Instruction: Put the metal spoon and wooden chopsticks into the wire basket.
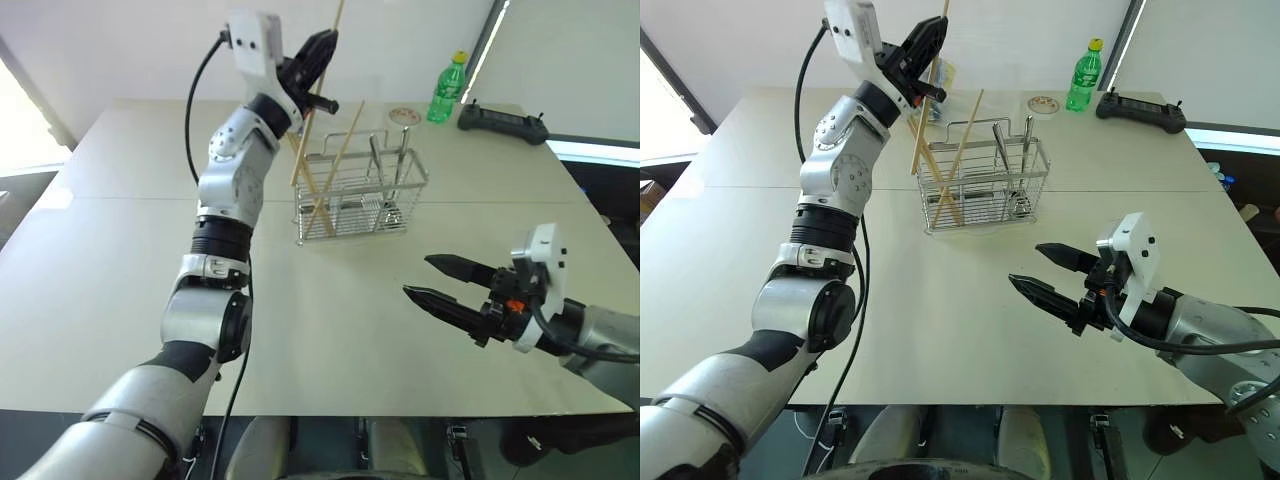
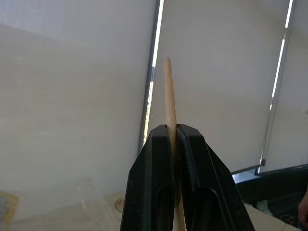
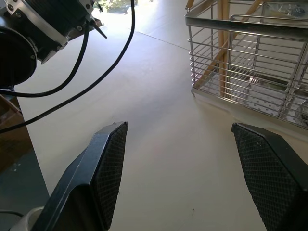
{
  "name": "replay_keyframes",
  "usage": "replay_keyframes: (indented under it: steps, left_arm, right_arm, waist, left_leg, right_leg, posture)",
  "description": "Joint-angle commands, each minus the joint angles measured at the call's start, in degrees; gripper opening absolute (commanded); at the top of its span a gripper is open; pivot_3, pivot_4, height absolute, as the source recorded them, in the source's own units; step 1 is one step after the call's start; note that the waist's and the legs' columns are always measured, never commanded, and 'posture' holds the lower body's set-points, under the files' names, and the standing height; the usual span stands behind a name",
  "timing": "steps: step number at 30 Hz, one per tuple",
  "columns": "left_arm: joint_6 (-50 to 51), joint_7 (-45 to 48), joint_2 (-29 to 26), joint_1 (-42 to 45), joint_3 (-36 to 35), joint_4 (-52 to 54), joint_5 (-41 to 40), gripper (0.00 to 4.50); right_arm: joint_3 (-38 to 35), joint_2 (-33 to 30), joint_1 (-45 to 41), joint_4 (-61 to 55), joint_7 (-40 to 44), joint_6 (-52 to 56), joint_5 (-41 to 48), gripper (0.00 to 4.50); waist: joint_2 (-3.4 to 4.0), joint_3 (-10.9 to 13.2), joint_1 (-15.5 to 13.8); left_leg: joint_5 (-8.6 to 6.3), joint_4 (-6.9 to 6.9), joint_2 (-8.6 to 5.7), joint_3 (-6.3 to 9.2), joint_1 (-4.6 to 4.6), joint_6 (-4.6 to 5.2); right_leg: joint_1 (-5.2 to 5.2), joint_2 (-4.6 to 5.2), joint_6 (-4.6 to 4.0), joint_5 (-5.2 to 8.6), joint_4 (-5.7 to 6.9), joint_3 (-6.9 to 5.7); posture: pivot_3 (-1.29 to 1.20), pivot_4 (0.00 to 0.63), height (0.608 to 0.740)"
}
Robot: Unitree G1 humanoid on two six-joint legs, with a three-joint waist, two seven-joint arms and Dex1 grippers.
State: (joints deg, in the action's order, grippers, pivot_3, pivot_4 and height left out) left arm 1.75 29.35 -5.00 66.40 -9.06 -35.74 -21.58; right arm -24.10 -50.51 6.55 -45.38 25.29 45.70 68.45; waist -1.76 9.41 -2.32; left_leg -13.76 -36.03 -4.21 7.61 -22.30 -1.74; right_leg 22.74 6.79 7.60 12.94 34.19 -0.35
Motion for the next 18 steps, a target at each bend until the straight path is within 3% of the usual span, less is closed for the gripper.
replay_keyframes:
  steps: [1,11,18]
  left_arm:
    - [-2.18,0.70,0.16,2.37,0.13,0.01,0.58,0.04]
    - [0.19,1.84,-2.10,6.76,-1.69,1.85,-1.73,0.04]
    - [-1.88,2.44,0.00,7.33,-1.25,-0.28,-1.74,0.04]
  right_arm:
    - [-1.89,0.32,0.33,-1.95,-0.51,-1.50,1.44,3.55]
    - [-1.93,0.50,1.61,-2.09,-1.12,-2.21,1.17,3.55]
    - [-1.17,0.78,0.97,-1.90,-1.37,-2.80,1.53,3.55]
  waist:
    - [0.00,0.00,-0.04]
    - [0.01,0.00,0.06]
    - [0.00,0.00,-0.01]
  left_leg:
    - [0.00,0.00,0.00,0.00,0.00,0.00]
    - [-0.01,0.00,0.00,0.00,-0.02,0.01]
    - [-0.01,-0.01,0.01,0.00,-0.02,0.01]
  right_leg:
    - [0.00,0.00,0.00,0.00,-0.01,0.00]
    - [0.00,0.01,0.02,-0.01,-0.02,0.00]
    - [0.00,0.01,0.03,-0.01,-0.03,0.00]
  posture:
    - [0.00,0.150,0.713]
    - [0.00,0.150,0.713]
    - [0.00,0.150,0.713]
